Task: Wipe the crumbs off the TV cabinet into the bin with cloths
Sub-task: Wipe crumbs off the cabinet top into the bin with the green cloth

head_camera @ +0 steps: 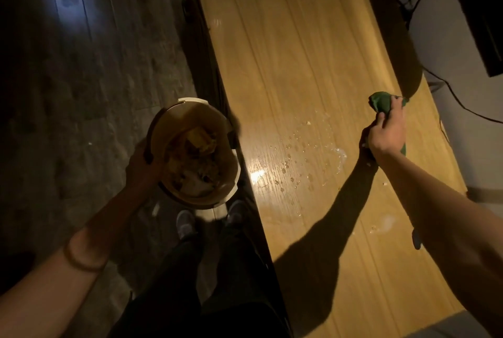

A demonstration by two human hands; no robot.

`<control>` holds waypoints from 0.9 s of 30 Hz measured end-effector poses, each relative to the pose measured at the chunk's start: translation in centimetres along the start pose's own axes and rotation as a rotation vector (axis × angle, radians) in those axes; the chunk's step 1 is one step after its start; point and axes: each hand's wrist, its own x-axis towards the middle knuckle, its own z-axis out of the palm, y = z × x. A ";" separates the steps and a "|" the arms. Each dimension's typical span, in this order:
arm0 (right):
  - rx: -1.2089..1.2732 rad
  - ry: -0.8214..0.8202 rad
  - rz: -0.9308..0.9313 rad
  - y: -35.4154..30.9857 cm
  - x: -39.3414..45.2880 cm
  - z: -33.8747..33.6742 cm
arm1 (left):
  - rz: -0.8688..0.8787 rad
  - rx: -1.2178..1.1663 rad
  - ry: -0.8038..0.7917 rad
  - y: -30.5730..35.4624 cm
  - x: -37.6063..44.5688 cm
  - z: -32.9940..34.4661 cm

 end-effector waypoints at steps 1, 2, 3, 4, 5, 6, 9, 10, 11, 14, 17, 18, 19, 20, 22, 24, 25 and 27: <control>0.006 -0.010 -0.018 -0.8 -0.6 0.4 | 0.007 0.006 -0.002 0.2 -0.1 0.0; 0.012 -0.017 -0.040 -1.6 -1.3 1.0 | 0.017 0.011 -0.002 0.4 -0.1 0.0; 0.019 -0.021 -0.063 -2.5 -2.1 1.5 | 0.040 0.012 -0.001 0.4 0.0 -0.1; 0.029 -0.025 -0.089 -3.4 -2.9 2.1 | 0.058 0.016 -0.004 0.6 -0.1 -0.2; 0.040 -0.031 -0.114 -4.4 -3.9 2.8 | 0.072 0.022 -0.007 0.6 0.0 -0.3; 0.049 -0.039 -0.135 -5.3 -4.9 3.5 | 0.075 0.031 -0.016 0.7 0.0 -0.4; 0.063 -0.080 -0.206 -8.2 -7.8 5.4 | 0.091 0.067 -0.020 0.4 0.6 -0.6; 0.065 -0.092 -0.230 -9.0 -8.6 5.9 | 0.100 0.073 -0.016 0.3 0.7 -0.6; 0.065 -0.103 -0.252 -9.8 -9.5 6.5 | 0.100 0.073 -0.014 0.2 0.8 -0.6; 0.073 -0.126 -0.301 -12.0 -12.4 8.1 | 0.079 0.063 -0.010 0.2 0.3 -0.6; 0.082 -0.150 -0.348 -14.1 -16.0 9.9 | 0.094 0.065 -0.002 -0.3 0.0 -0.9; 0.090 -0.161 -0.358 -14.8 -17.3 10.4 | 0.092 0.062 -0.018 -0.5 -0.1 -1.0; 0.101 -0.175 -0.366 -15.5 -18.7 11.0 | 0.085 0.061 -0.033 -0.6 -0.2 -1.1; 0.112 -0.192 -0.376 -16.1 -20.0 11.4 | 0.076 0.061 -0.045 -0.6 -0.3 -1.3; 0.133 -0.230 -0.422 -17.2 -22.7 12.3 | 0.053 0.048 -0.058 -0.7 -0.5 -1.4; 0.189 -0.298 -0.485 -18.2 -25.4 13.3 | 0.059 0.062 -0.062 -0.5 -1.0 -1.4; 0.230 -0.355 -0.505 -18.6 -26.7 13.8 | 0.070 0.082 -0.056 -0.4 -1.2 -1.5; 0.272 -0.470 -0.509 -18.8 -29.4 14.8 | 0.098 0.114 -0.022 -0.5 -1.2 -1.5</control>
